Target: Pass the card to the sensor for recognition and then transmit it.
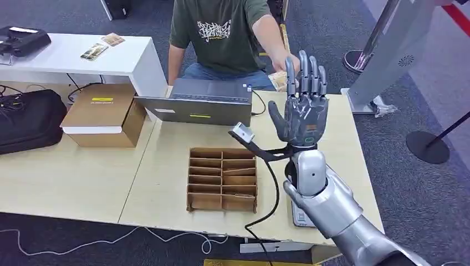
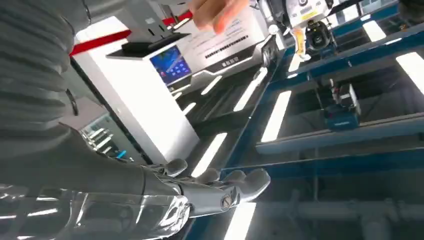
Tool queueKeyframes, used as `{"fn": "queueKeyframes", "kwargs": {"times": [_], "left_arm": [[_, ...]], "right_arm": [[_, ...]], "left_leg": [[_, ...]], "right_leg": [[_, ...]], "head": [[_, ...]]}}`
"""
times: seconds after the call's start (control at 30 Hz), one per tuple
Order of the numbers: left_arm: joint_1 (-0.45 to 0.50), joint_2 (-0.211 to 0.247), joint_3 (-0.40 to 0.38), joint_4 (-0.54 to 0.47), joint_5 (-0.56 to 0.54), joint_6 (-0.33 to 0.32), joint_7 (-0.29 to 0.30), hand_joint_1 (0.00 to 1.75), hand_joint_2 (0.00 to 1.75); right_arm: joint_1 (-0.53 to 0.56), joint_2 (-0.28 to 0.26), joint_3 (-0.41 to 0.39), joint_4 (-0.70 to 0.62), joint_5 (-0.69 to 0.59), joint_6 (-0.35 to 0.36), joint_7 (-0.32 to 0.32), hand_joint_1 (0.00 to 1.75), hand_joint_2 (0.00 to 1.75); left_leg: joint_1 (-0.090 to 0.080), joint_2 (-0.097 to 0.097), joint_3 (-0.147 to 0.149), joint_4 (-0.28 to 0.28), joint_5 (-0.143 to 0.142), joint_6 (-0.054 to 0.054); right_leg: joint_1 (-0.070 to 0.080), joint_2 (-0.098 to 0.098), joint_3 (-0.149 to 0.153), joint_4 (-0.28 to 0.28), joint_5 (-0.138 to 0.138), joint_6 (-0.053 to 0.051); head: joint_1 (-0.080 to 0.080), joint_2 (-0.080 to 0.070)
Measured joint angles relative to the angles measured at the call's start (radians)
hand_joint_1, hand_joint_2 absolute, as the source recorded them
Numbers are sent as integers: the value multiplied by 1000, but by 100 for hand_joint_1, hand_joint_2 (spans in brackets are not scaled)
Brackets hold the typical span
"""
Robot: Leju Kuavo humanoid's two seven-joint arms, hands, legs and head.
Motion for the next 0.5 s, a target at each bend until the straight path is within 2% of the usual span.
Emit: {"fn": "queueKeyframes", "kwargs": {"times": [0.23,0.5], "left_arm": [[0,7,-1,-5,10,-3,0,0,0],[2,10,-2,-6,13,-3,0,0,0]], "right_arm": [[-54,16,21,92,0,0,-95,0,175],[-63,27,21,116,0,0,-114,0,175]], "left_leg": [[-1,0,0,0,0,0],[0,-1,0,0,0,0]], "right_leg": [[0,0,0,0,0,0],[0,0,0,0,0,0]], "head": [[0,0],[0,0]]}}
